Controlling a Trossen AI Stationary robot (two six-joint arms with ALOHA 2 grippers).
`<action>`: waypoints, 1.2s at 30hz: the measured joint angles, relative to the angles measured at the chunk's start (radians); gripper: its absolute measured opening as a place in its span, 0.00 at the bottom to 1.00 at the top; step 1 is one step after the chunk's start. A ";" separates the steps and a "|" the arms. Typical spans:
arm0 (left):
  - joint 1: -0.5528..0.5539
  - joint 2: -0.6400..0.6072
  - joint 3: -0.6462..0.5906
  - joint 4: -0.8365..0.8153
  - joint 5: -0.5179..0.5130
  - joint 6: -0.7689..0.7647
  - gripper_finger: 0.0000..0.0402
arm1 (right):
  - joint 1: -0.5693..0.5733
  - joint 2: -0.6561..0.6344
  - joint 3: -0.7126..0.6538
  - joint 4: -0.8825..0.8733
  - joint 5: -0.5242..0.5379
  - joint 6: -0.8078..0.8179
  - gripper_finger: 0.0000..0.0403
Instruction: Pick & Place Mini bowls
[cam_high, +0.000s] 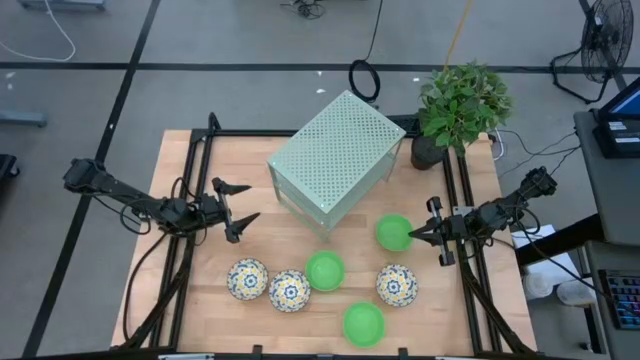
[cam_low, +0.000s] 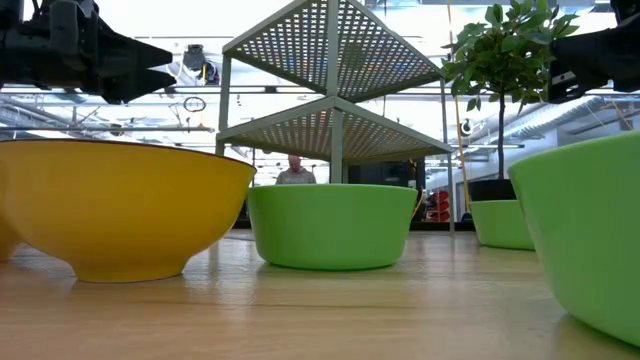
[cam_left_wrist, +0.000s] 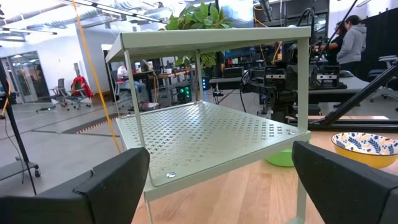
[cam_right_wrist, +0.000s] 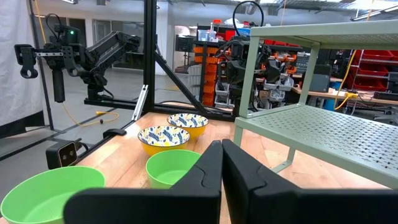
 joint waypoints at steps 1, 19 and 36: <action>0.000 0.000 0.000 0.000 0.000 0.000 0.99 | 0.000 0.000 0.000 0.000 0.000 0.000 0.00; 0.001 0.000 0.000 0.000 0.000 0.000 0.99 | 0.000 0.000 0.000 0.002 -0.002 0.084 0.00; 0.000 0.000 0.000 0.000 0.000 0.000 0.99 | 0.000 0.000 0.000 0.010 0.141 0.387 0.00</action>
